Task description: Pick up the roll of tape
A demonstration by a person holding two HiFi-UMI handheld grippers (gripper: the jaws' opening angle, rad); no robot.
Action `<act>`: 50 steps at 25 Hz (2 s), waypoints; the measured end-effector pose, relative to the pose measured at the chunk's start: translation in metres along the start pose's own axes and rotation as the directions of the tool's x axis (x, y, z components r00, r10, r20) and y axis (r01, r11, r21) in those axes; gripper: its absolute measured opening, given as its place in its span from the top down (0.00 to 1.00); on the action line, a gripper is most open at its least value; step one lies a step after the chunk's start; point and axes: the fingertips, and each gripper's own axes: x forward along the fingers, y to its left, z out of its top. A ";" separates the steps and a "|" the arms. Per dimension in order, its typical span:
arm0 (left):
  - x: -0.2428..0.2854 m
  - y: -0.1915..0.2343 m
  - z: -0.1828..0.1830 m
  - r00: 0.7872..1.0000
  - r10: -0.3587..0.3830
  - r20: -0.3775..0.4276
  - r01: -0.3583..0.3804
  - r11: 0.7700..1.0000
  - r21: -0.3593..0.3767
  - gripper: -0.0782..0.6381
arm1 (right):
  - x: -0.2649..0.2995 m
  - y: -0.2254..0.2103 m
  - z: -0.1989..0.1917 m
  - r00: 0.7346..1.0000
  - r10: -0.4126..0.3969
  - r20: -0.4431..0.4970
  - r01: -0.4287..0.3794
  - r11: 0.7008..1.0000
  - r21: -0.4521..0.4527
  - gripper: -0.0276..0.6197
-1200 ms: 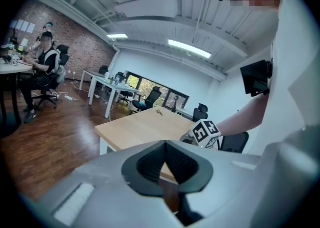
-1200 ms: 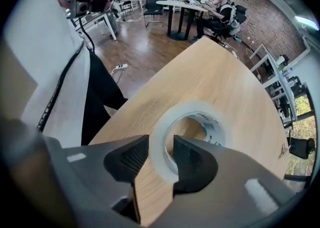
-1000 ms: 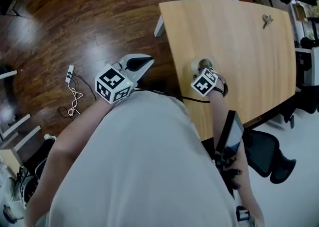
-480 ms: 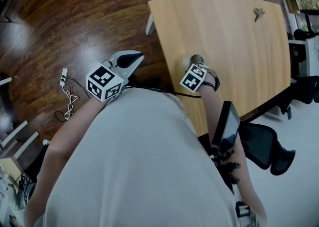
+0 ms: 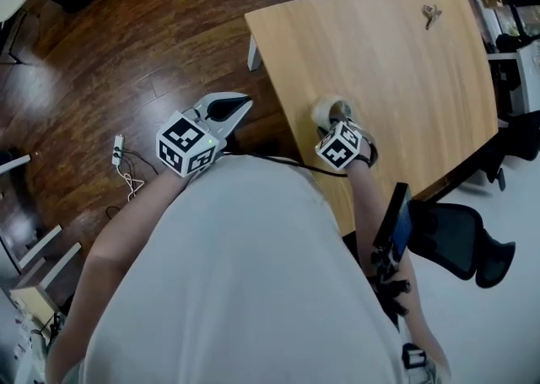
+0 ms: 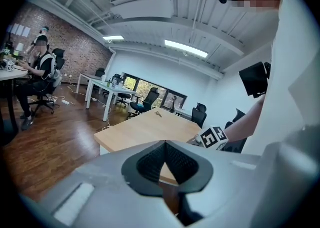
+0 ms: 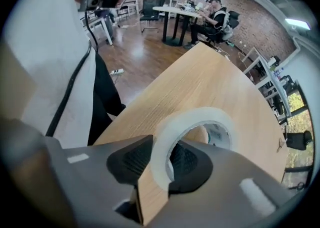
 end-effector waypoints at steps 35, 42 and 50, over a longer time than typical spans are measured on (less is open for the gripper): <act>0.072 -0.090 0.030 0.922 -0.370 -0.114 0.384 0.911 0.148 0.88 | -0.239 0.004 0.037 0.397 -0.498 0.771 -0.344 0.698 0.628 0.79; 0.081 -0.109 0.031 0.898 -0.419 -0.133 0.437 0.885 0.161 0.88 | -0.248 0.013 0.023 0.365 -0.556 0.747 -0.339 0.668 0.663 0.79; 0.089 -0.129 0.020 0.877 -0.447 -0.175 0.474 0.864 0.168 0.88 | -0.253 0.017 -0.002 0.314 -0.626 0.714 -0.345 0.625 0.700 0.79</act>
